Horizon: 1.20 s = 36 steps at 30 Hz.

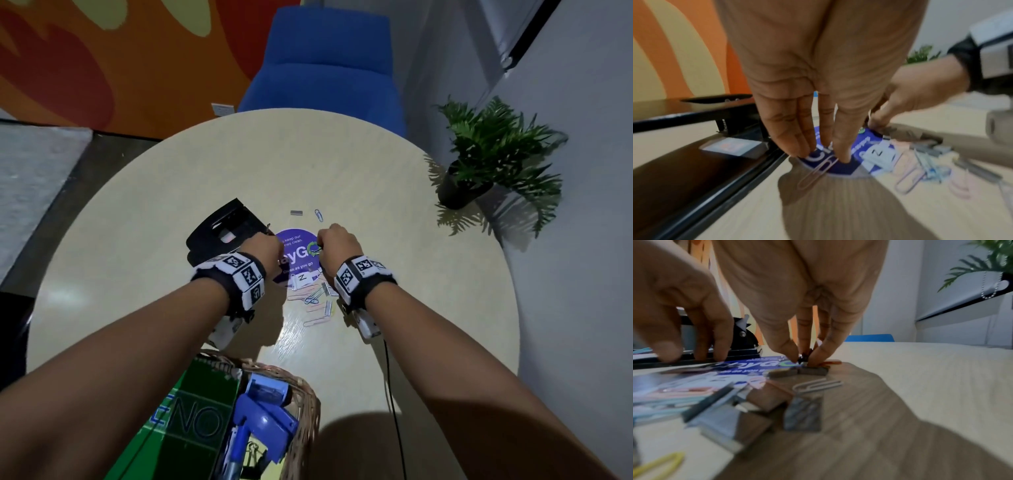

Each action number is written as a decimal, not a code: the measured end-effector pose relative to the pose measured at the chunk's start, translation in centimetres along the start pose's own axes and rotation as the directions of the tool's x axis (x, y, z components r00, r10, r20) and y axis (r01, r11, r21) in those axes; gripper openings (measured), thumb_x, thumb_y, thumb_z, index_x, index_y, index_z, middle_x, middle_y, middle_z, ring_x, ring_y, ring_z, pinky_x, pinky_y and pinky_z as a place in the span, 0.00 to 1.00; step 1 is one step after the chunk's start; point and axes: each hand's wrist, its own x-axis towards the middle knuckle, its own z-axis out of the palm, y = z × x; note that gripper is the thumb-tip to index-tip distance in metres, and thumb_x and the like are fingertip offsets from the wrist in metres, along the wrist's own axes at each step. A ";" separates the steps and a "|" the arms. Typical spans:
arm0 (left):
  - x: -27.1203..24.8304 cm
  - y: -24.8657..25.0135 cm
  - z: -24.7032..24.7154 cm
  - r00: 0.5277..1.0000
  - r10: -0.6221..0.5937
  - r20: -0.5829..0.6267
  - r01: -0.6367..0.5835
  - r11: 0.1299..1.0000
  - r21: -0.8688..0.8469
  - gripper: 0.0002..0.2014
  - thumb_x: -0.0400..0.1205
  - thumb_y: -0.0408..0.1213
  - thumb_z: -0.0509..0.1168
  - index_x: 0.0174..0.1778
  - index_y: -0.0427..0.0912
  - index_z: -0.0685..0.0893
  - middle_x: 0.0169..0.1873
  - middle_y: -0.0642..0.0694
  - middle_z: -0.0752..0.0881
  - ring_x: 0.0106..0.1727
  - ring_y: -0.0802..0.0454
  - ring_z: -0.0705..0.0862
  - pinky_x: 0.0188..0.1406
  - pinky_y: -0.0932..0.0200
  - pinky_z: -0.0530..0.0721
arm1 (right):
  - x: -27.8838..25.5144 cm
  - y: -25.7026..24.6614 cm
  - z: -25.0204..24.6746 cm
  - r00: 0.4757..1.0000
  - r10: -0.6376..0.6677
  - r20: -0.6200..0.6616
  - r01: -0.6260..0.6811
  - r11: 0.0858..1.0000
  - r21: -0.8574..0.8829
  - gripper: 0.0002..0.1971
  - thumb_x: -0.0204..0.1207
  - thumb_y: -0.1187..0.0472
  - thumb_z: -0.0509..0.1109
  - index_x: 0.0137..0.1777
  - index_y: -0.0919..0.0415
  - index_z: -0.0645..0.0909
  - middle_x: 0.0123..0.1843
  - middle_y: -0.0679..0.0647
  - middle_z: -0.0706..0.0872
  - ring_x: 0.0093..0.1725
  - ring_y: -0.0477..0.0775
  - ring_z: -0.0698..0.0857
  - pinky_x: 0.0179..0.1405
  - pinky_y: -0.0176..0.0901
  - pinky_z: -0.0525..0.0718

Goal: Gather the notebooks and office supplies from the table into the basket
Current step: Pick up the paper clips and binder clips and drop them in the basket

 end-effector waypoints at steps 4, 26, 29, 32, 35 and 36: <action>0.8 -0.1 1.5 0.998 -0.034 0.048 0.026 0.990 0.141 0.13 0.78 0.34 0.68 0.58 0.39 0.83 0.56 0.38 0.86 0.58 0.39 0.85 0.51 0.49 0.84 | -0.8 0.4 -1.0 0.997 0.008 -0.074 0.004 0.987 0.160 0.13 0.73 0.64 0.71 0.58 0.63 0.82 0.58 0.62 0.81 0.54 0.64 0.83 0.52 0.49 0.80; -3.8 -1.3 -1.6 0.980 0.190 -0.051 -0.192 0.981 -0.040 0.12 0.77 0.37 0.69 0.55 0.47 0.86 0.54 0.40 0.88 0.55 0.39 0.87 0.51 0.53 0.83 | -26.0 -0.1 -1.2 0.957 0.282 0.066 -0.198 0.468 0.861 0.08 0.76 0.74 0.68 0.49 0.63 0.85 0.32 0.52 0.80 0.25 0.46 0.80 0.25 0.40 0.82; -8.4 -1.9 -2.8 0.965 0.245 -0.090 -0.261 0.910 -0.321 0.03 0.76 0.35 0.72 0.42 0.43 0.90 0.38 0.42 0.93 0.42 0.48 0.91 0.51 0.55 0.87 | -27.8 -1.5 -1.0 0.966 0.252 0.063 -0.189 0.515 0.836 0.08 0.75 0.73 0.70 0.50 0.62 0.85 0.35 0.51 0.81 0.26 0.44 0.81 0.28 0.35 0.84; -14.2 -2.6 -1.5 0.936 0.351 -0.038 -0.318 0.792 -0.521 0.02 0.76 0.35 0.74 0.40 0.41 0.91 0.33 0.43 0.92 0.34 0.51 0.91 0.46 0.58 0.89 | -28.7 -3.0 -0.4 0.973 0.219 0.069 -0.184 0.565 0.804 0.09 0.74 0.73 0.71 0.49 0.60 0.86 0.35 0.51 0.82 0.28 0.46 0.84 0.34 0.39 0.86; -18.9 -3.2 1.4 0.890 0.452 0.060 -0.315 0.704 -0.637 0.04 0.77 0.37 0.72 0.41 0.41 0.91 0.28 0.50 0.90 0.28 0.61 0.87 0.35 0.69 0.84 | -28.9 -4.5 0.2 0.981 0.183 0.069 -0.167 0.599 0.783 0.10 0.75 0.72 0.71 0.48 0.56 0.87 0.36 0.51 0.84 0.31 0.51 0.88 0.44 0.51 0.88; -20.0 -3.5 2.5 0.875 0.476 0.093 -0.317 0.706 -0.634 0.05 0.78 0.38 0.71 0.42 0.42 0.91 0.28 0.52 0.90 0.28 0.65 0.86 0.34 0.74 0.81 | -28.9 -5.0 0.4 0.984 0.165 0.070 -0.157 0.604 0.782 0.10 0.75 0.72 0.70 0.49 0.56 0.86 0.37 0.52 0.85 0.32 0.55 0.89 0.46 0.53 0.89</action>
